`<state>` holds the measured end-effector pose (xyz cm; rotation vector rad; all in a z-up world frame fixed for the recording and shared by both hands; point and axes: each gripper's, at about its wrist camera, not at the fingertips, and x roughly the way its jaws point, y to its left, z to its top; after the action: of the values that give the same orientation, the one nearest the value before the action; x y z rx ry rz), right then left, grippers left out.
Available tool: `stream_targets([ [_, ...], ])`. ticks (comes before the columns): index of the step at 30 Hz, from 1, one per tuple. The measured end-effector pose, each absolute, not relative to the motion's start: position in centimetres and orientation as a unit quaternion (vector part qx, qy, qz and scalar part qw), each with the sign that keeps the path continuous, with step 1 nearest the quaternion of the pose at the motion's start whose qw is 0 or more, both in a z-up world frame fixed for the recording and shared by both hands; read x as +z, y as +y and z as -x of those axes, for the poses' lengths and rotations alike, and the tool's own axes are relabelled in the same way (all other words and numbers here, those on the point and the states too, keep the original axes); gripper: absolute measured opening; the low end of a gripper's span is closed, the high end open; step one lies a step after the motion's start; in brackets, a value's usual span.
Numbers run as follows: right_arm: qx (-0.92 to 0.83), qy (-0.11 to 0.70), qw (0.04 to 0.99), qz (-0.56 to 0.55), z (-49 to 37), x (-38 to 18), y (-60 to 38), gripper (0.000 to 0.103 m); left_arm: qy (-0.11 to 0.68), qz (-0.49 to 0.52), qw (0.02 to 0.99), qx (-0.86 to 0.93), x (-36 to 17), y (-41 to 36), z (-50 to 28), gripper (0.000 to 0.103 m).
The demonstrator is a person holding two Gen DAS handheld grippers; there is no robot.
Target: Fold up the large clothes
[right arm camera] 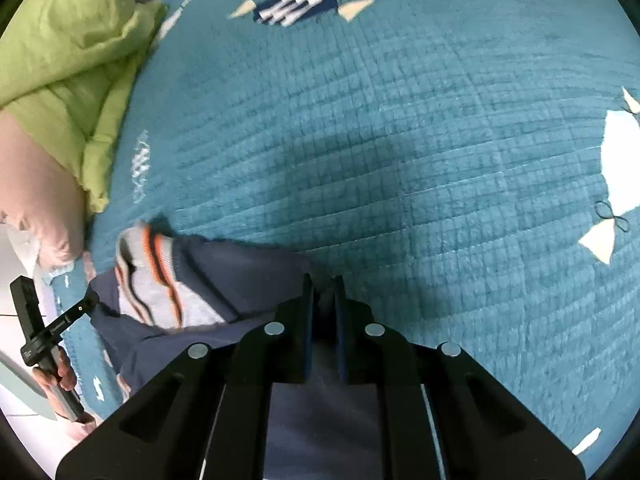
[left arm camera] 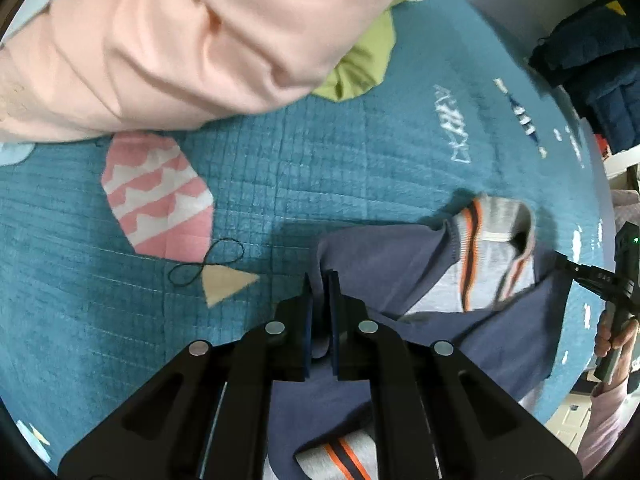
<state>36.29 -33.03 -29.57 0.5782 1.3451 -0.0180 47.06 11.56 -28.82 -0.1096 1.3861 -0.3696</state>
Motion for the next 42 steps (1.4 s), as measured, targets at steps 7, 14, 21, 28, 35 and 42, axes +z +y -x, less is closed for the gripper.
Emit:
stream_targets([
  [7,0.004,0.596,0.764,-0.247,-34.1,-25.6,-32.3,0.008,0.615,0.036,0.767,-0.182,-25.2,11.4,-45.1,0.005],
  [14,0.009,0.577,0.784,-0.228,-31.3,-22.1,-30.8,0.008,0.597,0.024,0.782,-0.180,-22.1,11.1,-42.4,0.005],
  [21,0.019,0.556,0.803,-0.214,-25.9,-18.2,-29.6,0.008,0.573,0.014,0.797,-0.191,-17.9,12.3,-38.0,0.005],
  [28,0.038,0.543,0.814,-0.203,-18.3,-15.5,-28.0,0.008,0.547,-0.006,0.813,-0.198,-14.4,14.0,-31.5,0.005],
  [35,0.055,0.554,0.810,-0.186,-11.5,-15.9,-25.6,0.008,0.539,-0.028,0.817,-0.200,-14.2,16.2,-24.0,0.003],
  [42,0.064,0.607,0.779,-0.145,-6.4,-20.8,-22.6,0.008,0.577,-0.015,0.793,-0.196,-19.3,19.2,-17.6,0.003],
])
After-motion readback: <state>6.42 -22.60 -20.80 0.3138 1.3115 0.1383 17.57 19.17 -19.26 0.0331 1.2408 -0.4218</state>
